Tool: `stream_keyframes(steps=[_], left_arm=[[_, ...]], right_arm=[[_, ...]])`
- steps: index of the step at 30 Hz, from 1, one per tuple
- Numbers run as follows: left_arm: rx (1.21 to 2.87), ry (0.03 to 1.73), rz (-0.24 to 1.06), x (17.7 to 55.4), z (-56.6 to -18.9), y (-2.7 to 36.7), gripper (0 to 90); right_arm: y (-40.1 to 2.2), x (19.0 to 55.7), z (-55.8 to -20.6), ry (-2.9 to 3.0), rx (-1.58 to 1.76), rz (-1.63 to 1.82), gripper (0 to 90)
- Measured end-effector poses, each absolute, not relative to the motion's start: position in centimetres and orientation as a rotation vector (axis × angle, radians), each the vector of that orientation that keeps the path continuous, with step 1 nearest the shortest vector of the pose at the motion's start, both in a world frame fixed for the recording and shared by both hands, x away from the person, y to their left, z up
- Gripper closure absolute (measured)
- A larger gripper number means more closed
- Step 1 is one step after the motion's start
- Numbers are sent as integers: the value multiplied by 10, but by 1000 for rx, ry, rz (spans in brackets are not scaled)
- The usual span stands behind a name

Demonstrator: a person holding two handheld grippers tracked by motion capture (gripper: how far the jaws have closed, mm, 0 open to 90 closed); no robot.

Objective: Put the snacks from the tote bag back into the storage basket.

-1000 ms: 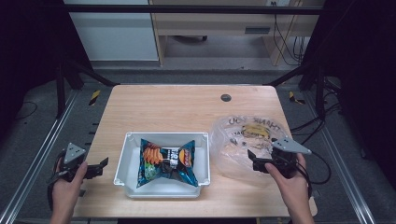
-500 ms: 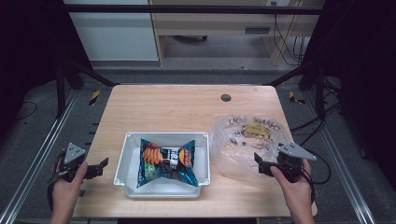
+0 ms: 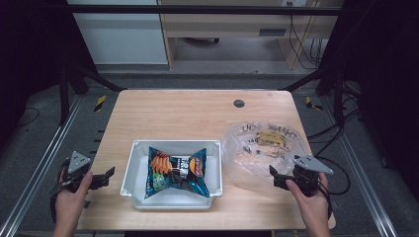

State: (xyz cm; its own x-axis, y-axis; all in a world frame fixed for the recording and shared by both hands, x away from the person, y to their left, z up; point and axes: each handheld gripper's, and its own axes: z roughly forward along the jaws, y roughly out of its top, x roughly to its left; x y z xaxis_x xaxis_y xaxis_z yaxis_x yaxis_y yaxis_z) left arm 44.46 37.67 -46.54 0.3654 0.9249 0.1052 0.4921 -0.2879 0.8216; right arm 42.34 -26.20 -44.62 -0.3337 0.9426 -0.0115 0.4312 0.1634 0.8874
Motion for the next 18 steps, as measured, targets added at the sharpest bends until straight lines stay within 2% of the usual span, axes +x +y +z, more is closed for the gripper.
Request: stream_keyframes(steps=[18], left_arm=[[1913,1218,770,446,-464,376,20]], right_arm=[[-258,417,-460,1890,1263,1051,44]])
